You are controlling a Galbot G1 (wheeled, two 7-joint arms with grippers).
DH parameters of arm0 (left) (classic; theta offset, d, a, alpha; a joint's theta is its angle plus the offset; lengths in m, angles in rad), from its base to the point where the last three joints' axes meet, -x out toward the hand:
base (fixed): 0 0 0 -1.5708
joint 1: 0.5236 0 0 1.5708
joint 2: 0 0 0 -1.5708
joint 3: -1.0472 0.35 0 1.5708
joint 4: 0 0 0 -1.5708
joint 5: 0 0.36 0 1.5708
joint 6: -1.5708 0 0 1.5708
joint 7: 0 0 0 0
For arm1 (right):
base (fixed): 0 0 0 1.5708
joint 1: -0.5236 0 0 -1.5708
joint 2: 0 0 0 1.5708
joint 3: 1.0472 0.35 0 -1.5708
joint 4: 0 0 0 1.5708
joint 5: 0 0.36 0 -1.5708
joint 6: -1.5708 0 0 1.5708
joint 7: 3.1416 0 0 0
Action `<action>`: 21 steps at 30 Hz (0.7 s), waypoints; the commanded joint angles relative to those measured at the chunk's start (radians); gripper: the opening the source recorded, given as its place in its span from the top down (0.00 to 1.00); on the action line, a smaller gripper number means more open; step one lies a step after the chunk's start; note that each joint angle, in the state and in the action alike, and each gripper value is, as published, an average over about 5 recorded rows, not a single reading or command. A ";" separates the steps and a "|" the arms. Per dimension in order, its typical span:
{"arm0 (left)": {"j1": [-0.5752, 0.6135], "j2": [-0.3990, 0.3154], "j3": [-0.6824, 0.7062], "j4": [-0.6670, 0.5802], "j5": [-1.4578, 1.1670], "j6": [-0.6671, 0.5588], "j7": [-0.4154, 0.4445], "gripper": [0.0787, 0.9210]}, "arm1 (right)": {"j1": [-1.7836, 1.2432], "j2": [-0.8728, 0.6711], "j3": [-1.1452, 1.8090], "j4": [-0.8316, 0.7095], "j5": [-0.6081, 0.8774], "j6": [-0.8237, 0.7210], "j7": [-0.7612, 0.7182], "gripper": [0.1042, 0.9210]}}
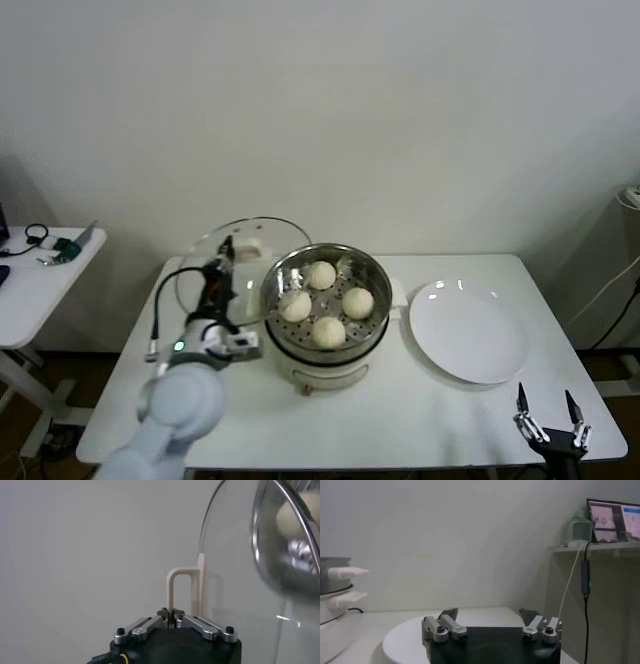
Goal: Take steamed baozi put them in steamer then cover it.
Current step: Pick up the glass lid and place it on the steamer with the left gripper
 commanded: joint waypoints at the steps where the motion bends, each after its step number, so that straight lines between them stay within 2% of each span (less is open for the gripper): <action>1: -0.108 -0.254 0.275 0.080 0.299 0.092 0.107 0.93 | 0.037 -0.016 -0.006 -0.031 0.009 0.001 0.003 0.12; 5: -0.126 -0.326 0.284 0.165 0.340 0.081 0.081 0.93 | 0.042 -0.023 -0.017 -0.047 0.009 0.007 0.003 0.12; 11: -0.107 -0.389 0.291 0.245 0.395 0.061 0.049 0.93 | 0.043 -0.038 -0.018 -0.059 0.019 0.018 0.002 0.12; 16: -0.066 -0.412 0.275 0.294 0.435 0.041 0.014 0.93 | 0.043 -0.048 -0.015 -0.064 0.031 0.026 0.002 0.12; 21: -0.038 -0.395 0.248 0.322 0.434 0.031 -0.021 0.93 | 0.043 -0.052 -0.014 -0.064 0.037 0.031 0.002 0.12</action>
